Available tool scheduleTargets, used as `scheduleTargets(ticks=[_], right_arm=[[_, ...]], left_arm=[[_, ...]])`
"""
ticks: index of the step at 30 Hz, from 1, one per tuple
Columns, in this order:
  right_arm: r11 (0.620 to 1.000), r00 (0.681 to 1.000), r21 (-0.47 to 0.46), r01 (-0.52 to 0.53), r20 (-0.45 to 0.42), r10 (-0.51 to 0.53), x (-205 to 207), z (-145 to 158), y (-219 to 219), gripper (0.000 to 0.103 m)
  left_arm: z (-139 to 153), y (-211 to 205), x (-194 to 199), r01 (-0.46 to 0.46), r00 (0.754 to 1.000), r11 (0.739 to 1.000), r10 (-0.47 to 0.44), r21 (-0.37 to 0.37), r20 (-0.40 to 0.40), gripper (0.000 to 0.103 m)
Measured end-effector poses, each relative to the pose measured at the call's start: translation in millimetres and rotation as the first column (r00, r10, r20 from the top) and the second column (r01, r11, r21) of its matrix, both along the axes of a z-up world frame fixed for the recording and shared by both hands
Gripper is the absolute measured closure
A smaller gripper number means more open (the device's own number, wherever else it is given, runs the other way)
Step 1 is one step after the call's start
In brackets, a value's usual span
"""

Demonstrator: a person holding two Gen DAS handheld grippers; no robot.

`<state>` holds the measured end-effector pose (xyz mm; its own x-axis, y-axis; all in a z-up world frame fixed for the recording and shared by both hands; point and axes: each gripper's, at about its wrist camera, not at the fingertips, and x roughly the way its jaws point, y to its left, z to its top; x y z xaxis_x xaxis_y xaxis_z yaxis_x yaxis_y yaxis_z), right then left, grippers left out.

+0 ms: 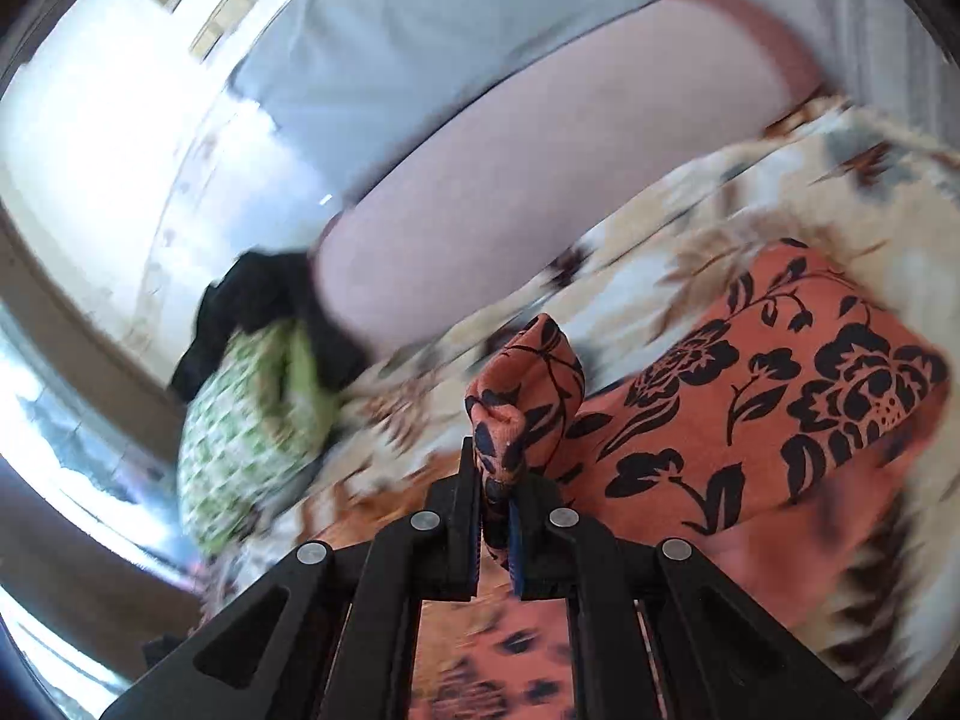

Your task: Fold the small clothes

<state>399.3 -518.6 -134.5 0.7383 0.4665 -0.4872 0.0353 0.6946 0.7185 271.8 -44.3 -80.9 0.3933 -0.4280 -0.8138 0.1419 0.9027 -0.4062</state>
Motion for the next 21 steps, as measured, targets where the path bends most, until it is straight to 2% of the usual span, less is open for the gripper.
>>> scheduleTargets(ticks=[3,6,9,10,12,14,16,19,21], right_arm=[[0.992,0.994,0.076,-0.106,0.016,0.105,7,-6,56,0.097],[0.973,0.978,0.104,-0.207,-0.004,0.209,5,-20,109,0.097],[0.934,0.932,0.133,-0.331,-0.108,0.346,-6,-55,163,0.090],[0.925,0.912,0.106,-0.364,-0.159,0.377,-12,-66,178,0.088],[0.911,0.887,0.058,-0.409,-0.208,0.412,-23,-73,189,0.085],[0.904,0.886,0.051,-0.425,-0.182,0.427,-38,-68,181,0.079],[0.916,0.904,0.046,-0.399,-0.147,0.401,-58,-59,150,0.064],[0.953,0.941,0.031,-0.302,-0.151,0.303,-79,-54,90,0.060],[0.975,0.960,0.022,-0.222,-0.173,0.222,-94,-58,46,0.060]], left_arm=[[10,13,0,-0.026,1.000,0.999,0.027,-0.042,0.017,0.056],[14,33,1,-0.061,0.998,0.991,0.062,-0.120,0.008,0.055],[11,49,3,-0.100,0.995,0.980,0.098,-0.173,-0.018,0.054],[8,51,4,-0.108,0.994,0.976,0.104,-0.188,-0.030,0.053],[1,52,5,-0.108,0.993,0.972,0.097,-0.208,-0.059,0.052],[-7,45,6,-0.085,0.994,0.973,0.068,-0.216,-0.088,0.051],[-15,36,7,-0.054,0.994,0.973,0.030,-0.225,-0.108,0.048],[-31,15,11,-0.002,0.986,0.962,-0.044,-0.271,-0.162,0.037],[-44,0,15,0.014,0.977,0.959,-0.073,-0.282,-0.202,0.034]])
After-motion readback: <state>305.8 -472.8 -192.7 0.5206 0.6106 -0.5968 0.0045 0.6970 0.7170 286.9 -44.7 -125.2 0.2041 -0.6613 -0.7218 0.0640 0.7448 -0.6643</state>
